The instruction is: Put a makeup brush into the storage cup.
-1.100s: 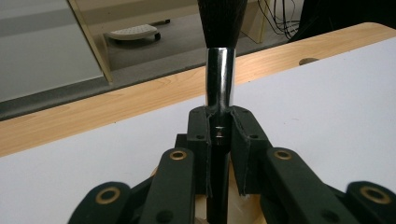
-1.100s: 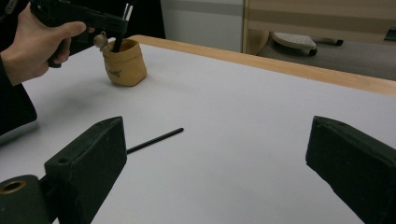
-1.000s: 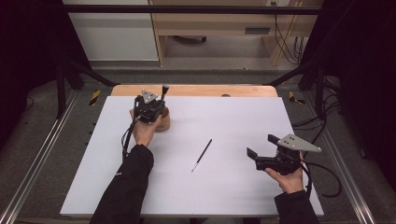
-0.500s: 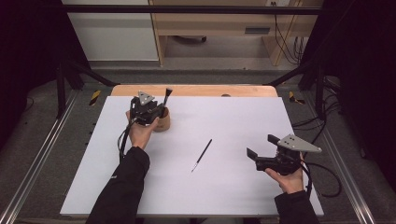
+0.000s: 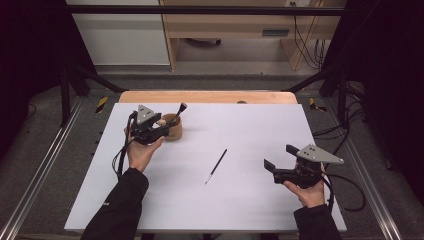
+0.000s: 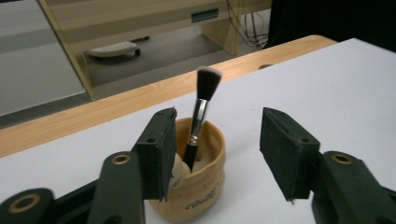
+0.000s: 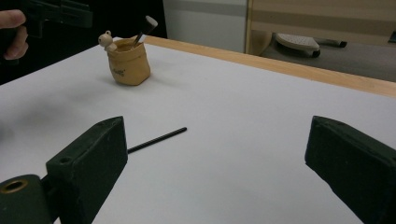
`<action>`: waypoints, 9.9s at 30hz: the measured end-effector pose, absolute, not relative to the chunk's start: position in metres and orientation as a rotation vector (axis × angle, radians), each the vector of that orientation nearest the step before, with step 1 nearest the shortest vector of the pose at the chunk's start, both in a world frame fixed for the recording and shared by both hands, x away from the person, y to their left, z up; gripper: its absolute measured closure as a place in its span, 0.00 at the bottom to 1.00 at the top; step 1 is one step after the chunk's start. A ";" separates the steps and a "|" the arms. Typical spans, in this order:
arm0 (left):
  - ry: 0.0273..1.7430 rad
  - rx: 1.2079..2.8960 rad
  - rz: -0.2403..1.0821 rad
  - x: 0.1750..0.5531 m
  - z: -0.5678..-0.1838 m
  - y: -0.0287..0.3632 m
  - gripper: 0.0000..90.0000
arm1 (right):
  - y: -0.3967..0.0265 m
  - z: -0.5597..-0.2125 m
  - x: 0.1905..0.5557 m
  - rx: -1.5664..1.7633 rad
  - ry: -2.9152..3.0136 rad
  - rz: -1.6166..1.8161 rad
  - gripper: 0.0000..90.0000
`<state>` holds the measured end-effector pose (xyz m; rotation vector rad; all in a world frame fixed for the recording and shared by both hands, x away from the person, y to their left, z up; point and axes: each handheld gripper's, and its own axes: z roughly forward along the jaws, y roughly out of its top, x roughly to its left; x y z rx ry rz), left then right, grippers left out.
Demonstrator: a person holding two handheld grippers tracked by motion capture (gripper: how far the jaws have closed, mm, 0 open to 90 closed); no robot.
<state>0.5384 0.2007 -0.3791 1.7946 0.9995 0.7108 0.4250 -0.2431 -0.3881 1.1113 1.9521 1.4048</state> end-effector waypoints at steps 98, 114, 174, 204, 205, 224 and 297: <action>0.918 1.750 0.619 0.424 -0.409 0.265 0.12 | -0.213 -0.392 0.432 1.116 2.006 1.373 0.07; 0.903 1.762 0.616 0.425 -0.408 0.261 0.12 | -0.178 -0.391 0.444 1.106 2.038 1.374 0.08; 0.887 1.784 0.611 0.424 -0.409 0.257 0.11 | -0.082 -0.459 0.498 1.285 2.227 1.103 0.19; 0.891 1.791 0.605 0.424 -0.410 0.256 0.11 | -0.072 -0.478 0.498 1.269 2.299 0.929 0.50; 0.891 1.792 0.605 0.424 -0.410 0.256 0.11 | -0.072 -0.478 0.498 1.267 2.298 0.928 0.50; 0.889 1.795 0.607 0.424 -0.410 0.256 0.12 | -0.072 -0.475 0.495 1.227 2.337 0.929 0.72; 0.885 1.797 0.601 0.424 -0.410 0.256 0.12 | -0.059 -0.450 0.522 1.125 2.711 0.479 0.83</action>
